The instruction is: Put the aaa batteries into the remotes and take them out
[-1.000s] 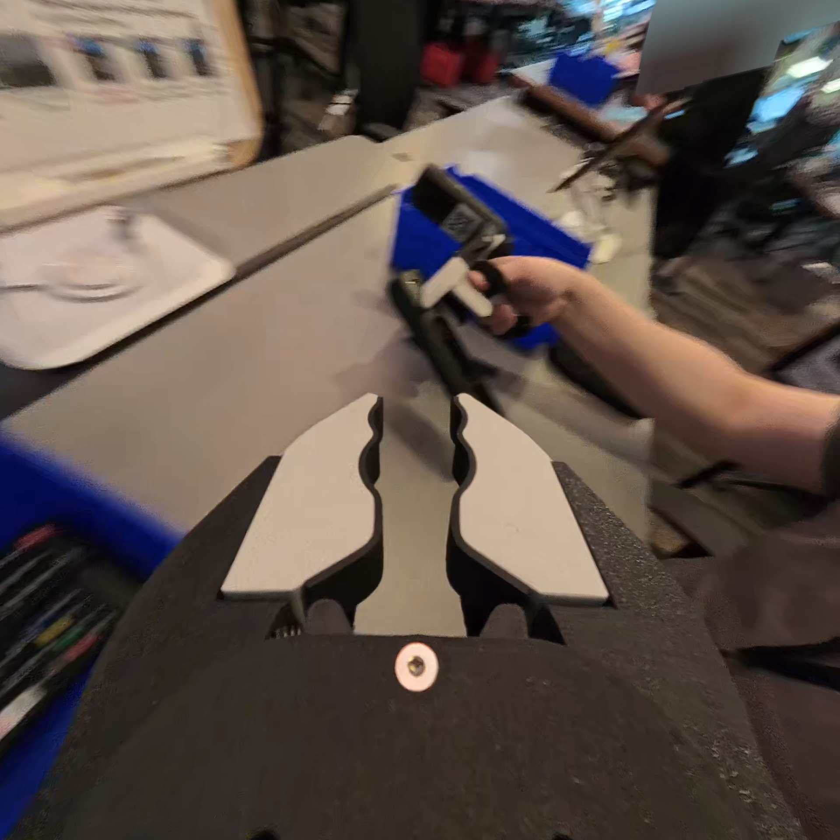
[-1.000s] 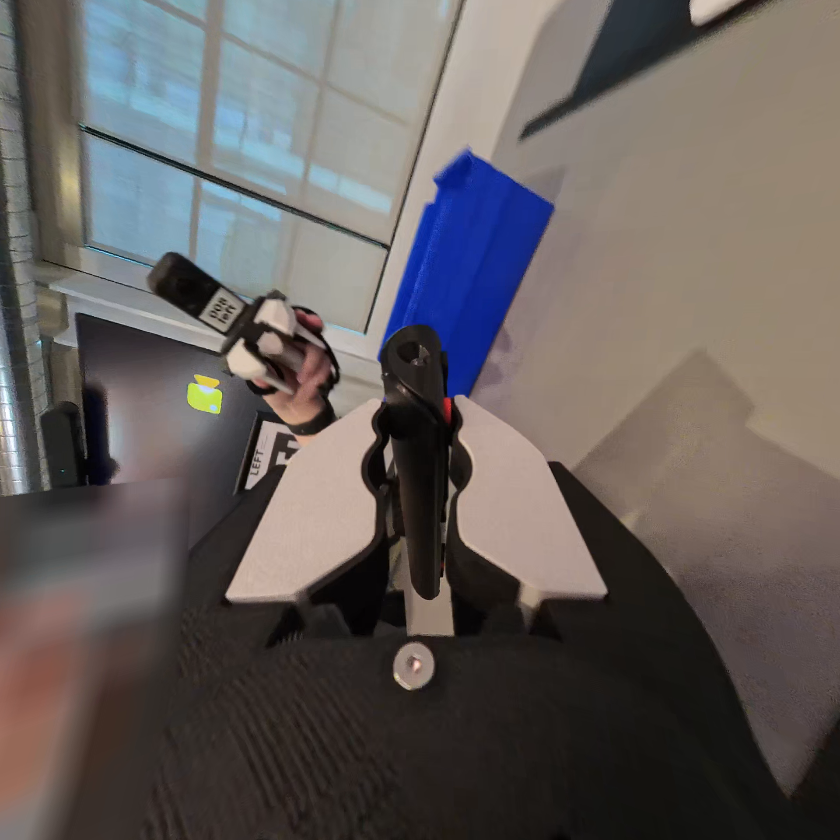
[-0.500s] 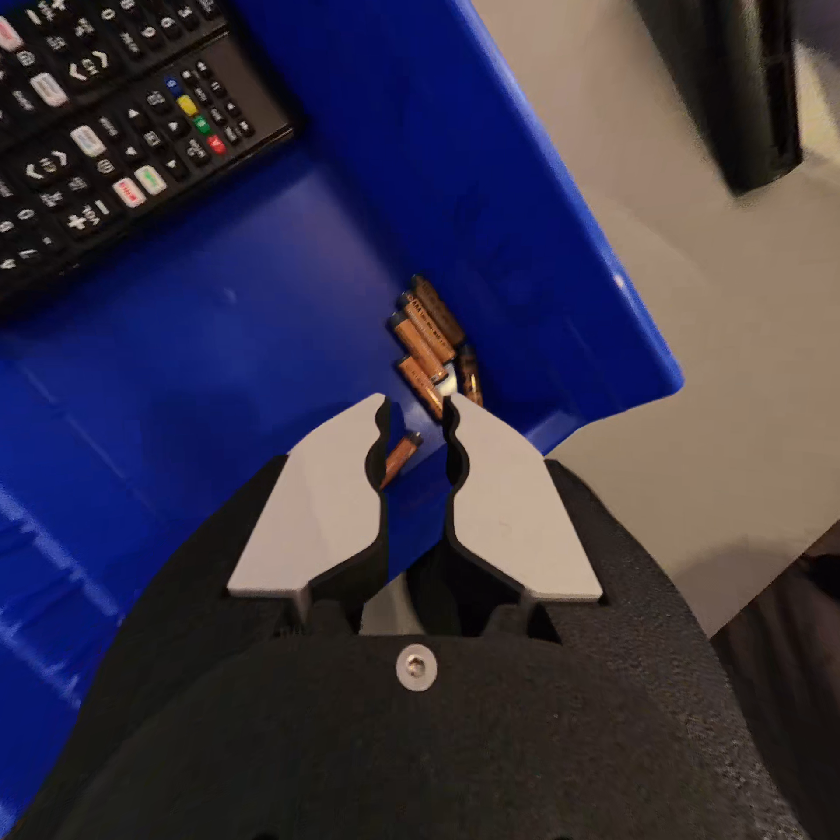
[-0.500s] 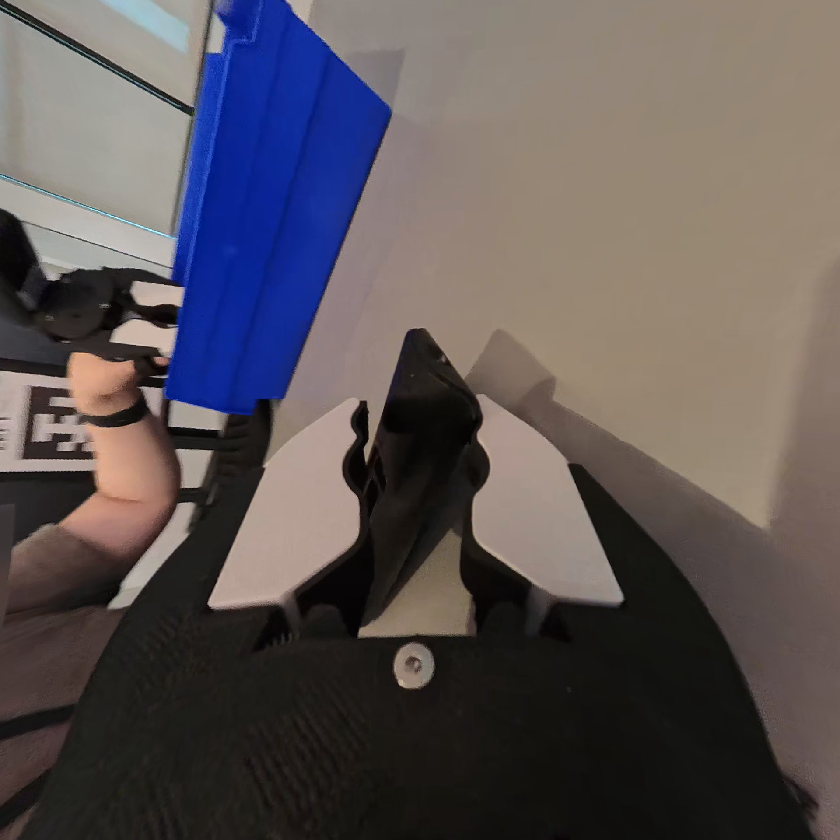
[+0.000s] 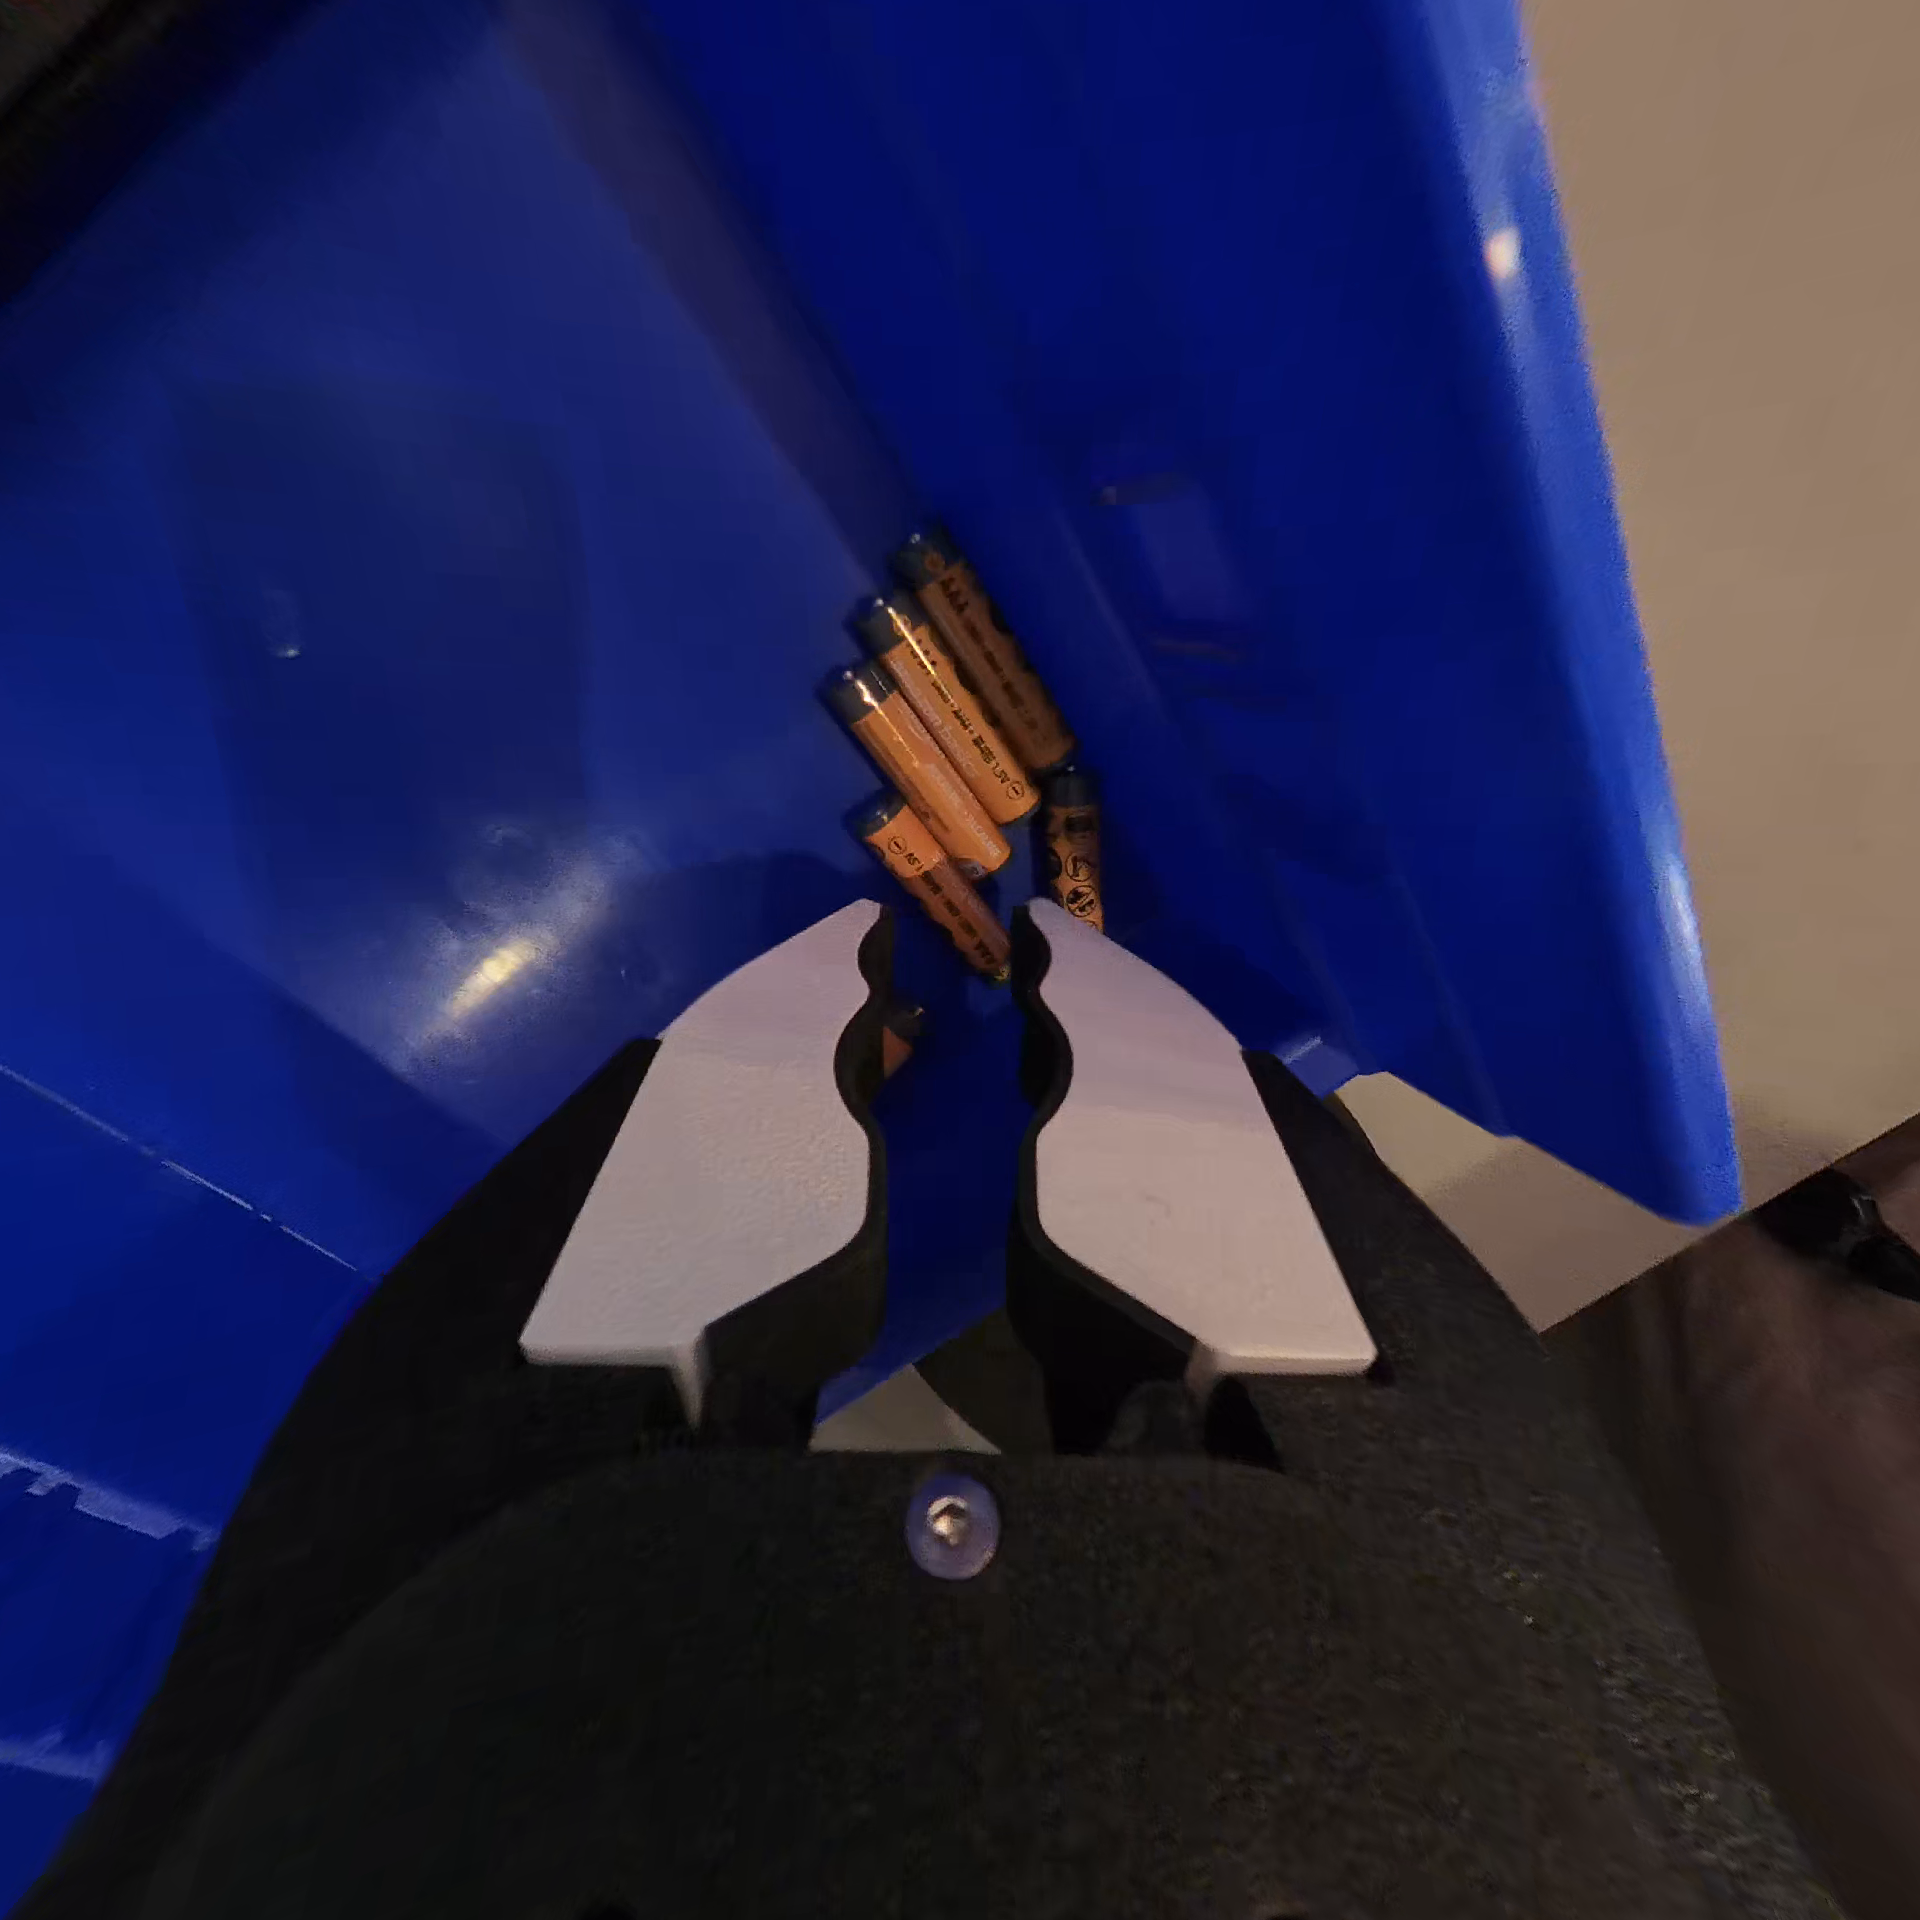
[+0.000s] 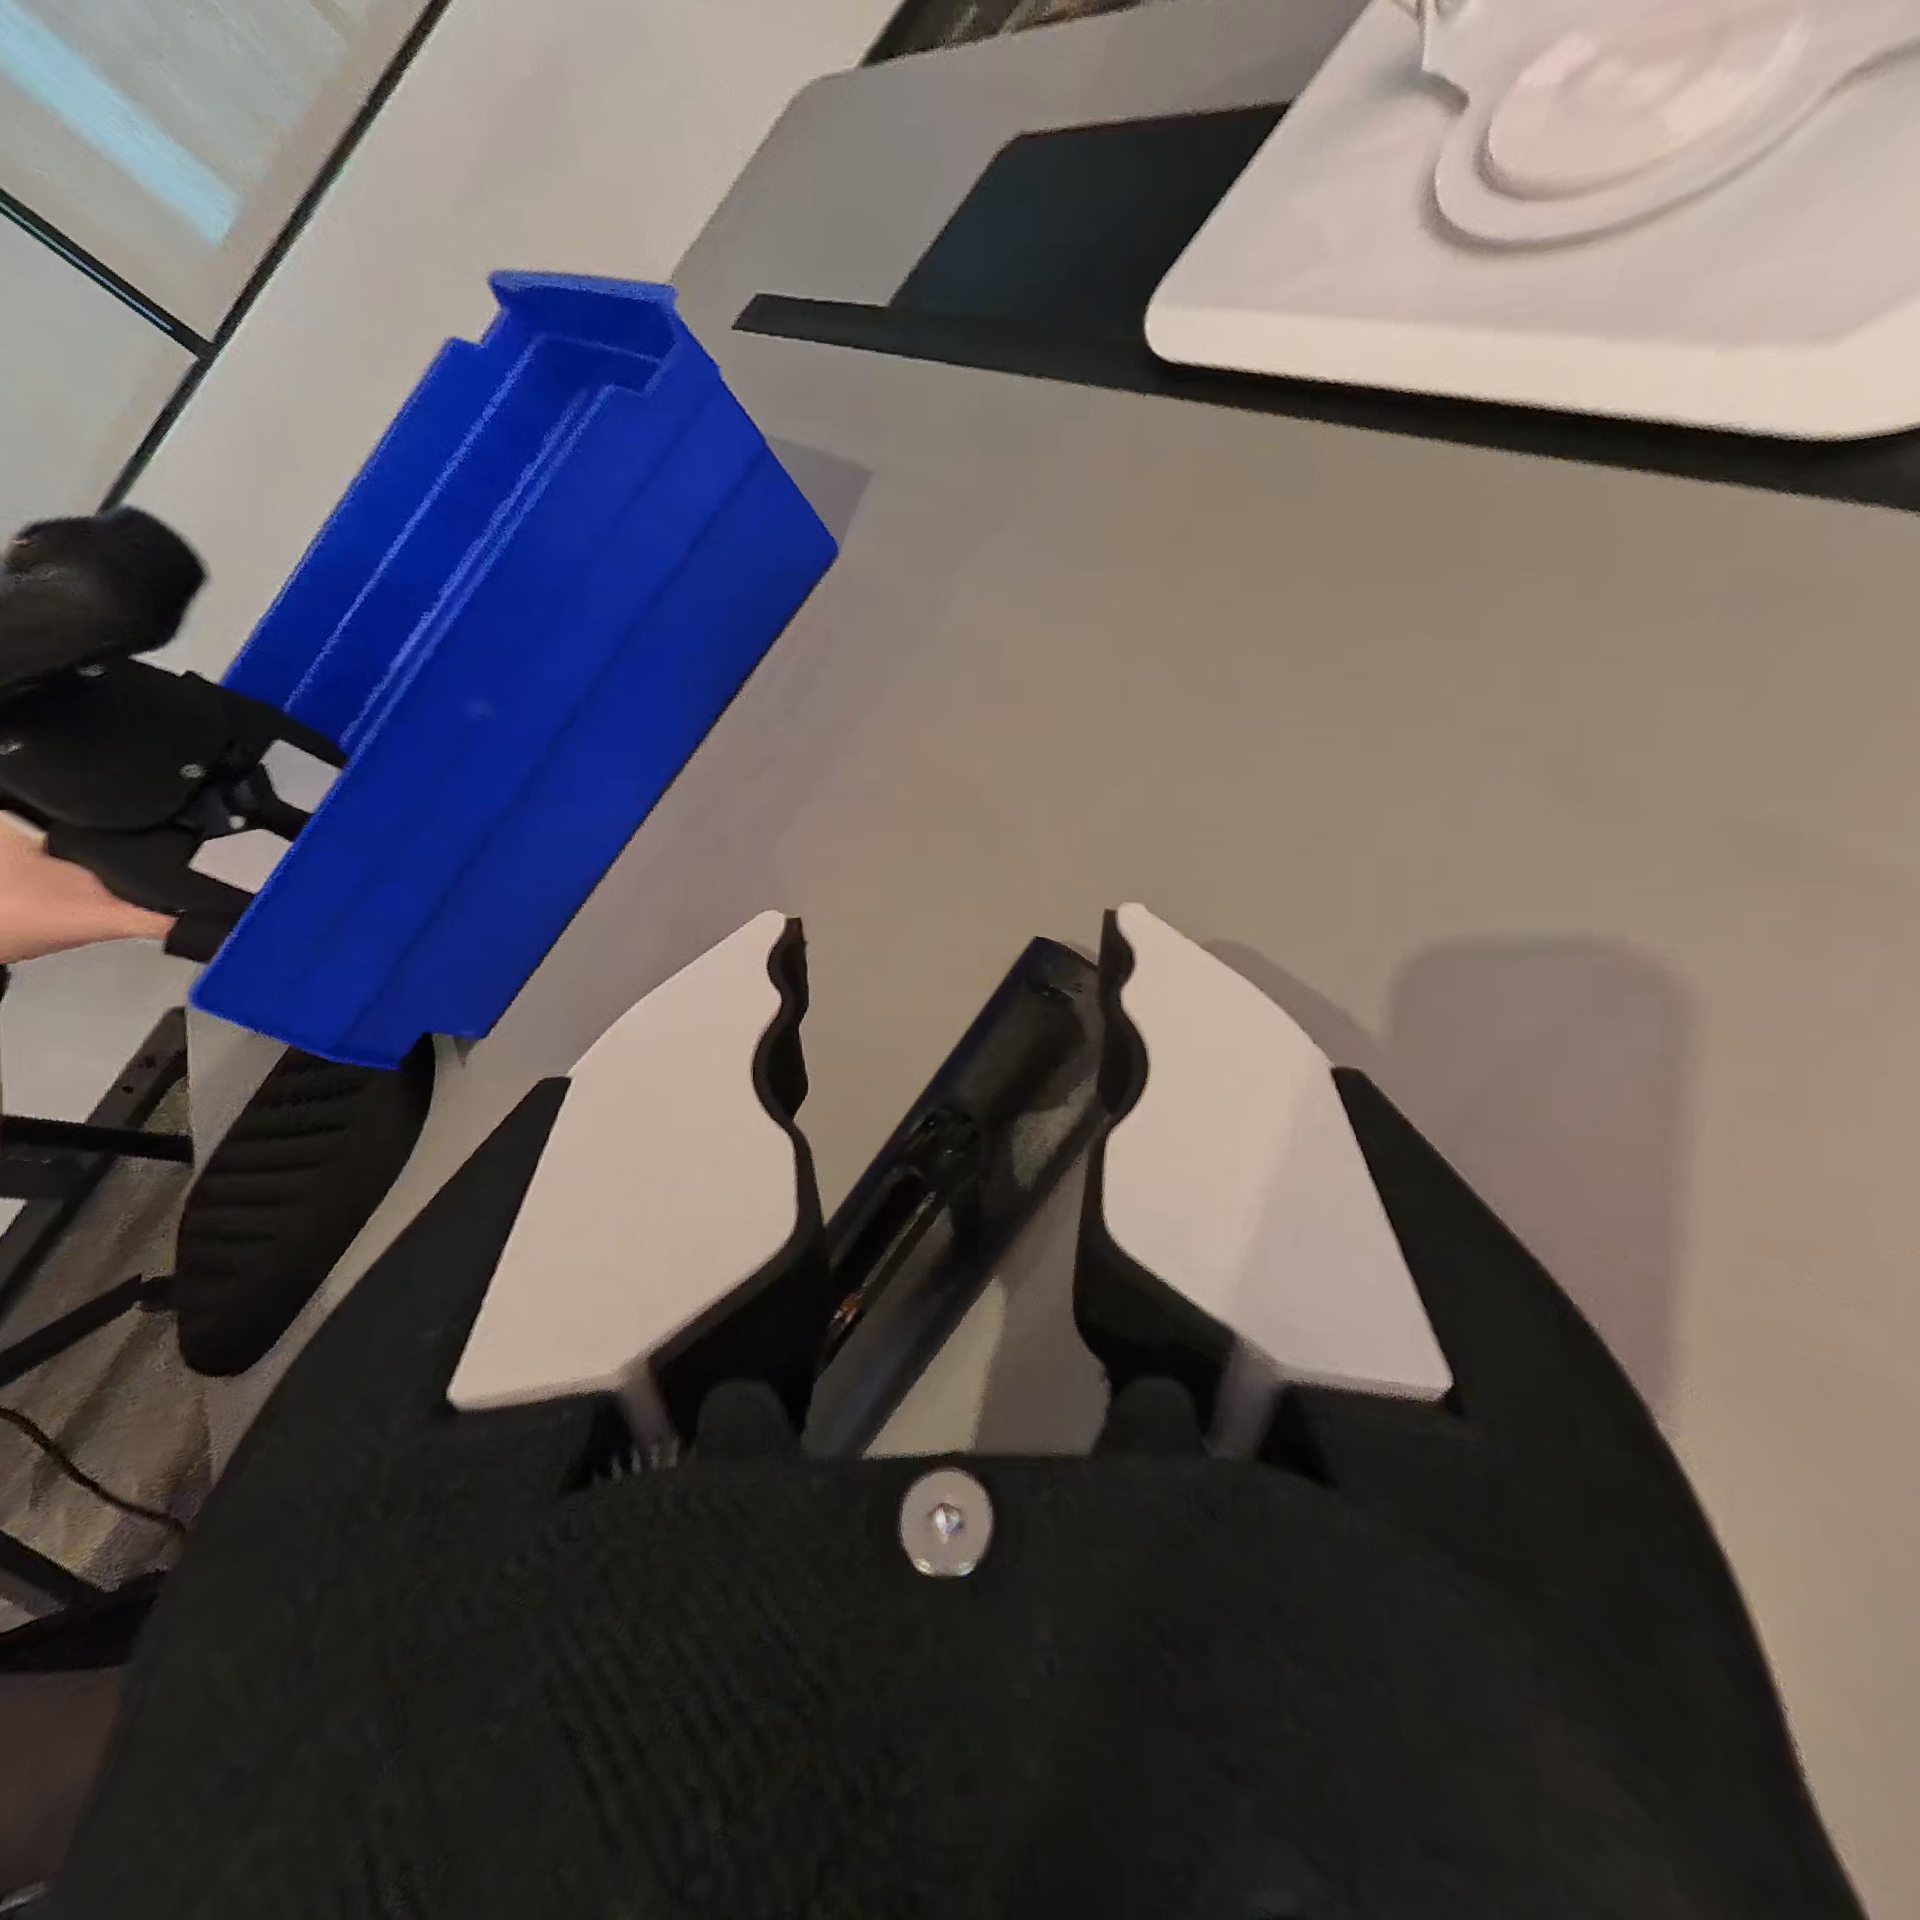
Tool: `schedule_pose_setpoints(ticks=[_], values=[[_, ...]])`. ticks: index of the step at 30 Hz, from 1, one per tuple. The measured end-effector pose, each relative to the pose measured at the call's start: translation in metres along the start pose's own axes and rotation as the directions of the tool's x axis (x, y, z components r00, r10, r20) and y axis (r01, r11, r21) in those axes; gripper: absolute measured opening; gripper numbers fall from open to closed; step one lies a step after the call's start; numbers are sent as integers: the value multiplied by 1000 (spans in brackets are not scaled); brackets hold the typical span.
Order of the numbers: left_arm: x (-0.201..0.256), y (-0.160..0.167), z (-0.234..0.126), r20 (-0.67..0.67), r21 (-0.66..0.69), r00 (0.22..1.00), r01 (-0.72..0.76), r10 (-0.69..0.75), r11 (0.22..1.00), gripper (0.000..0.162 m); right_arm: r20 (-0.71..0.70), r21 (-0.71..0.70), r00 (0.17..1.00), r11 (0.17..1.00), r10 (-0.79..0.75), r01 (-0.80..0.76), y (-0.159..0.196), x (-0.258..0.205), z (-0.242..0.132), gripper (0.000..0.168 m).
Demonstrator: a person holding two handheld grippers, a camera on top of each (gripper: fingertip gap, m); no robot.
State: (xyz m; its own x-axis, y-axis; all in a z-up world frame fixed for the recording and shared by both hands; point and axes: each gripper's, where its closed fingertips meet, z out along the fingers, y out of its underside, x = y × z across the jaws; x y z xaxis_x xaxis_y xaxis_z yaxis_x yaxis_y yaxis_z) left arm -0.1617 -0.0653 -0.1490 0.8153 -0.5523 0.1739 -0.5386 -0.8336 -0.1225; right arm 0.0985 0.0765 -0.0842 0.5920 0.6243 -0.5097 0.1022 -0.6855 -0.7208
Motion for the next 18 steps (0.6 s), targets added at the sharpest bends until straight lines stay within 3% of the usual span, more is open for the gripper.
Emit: schedule_pose_setpoints(ticks=[10, 18], values=[[-9, 4, 9, 9, -219, 998, 67, -66, 973, 12, 60, 39, 996, 997, -67, 65, -18, -28, -32, 55], [-41, 7, 1, 98, -155, 995, -15, 31, 988, 10, 89, 78, 993, 995, -74, 67, -24, -36, -52, 54]])
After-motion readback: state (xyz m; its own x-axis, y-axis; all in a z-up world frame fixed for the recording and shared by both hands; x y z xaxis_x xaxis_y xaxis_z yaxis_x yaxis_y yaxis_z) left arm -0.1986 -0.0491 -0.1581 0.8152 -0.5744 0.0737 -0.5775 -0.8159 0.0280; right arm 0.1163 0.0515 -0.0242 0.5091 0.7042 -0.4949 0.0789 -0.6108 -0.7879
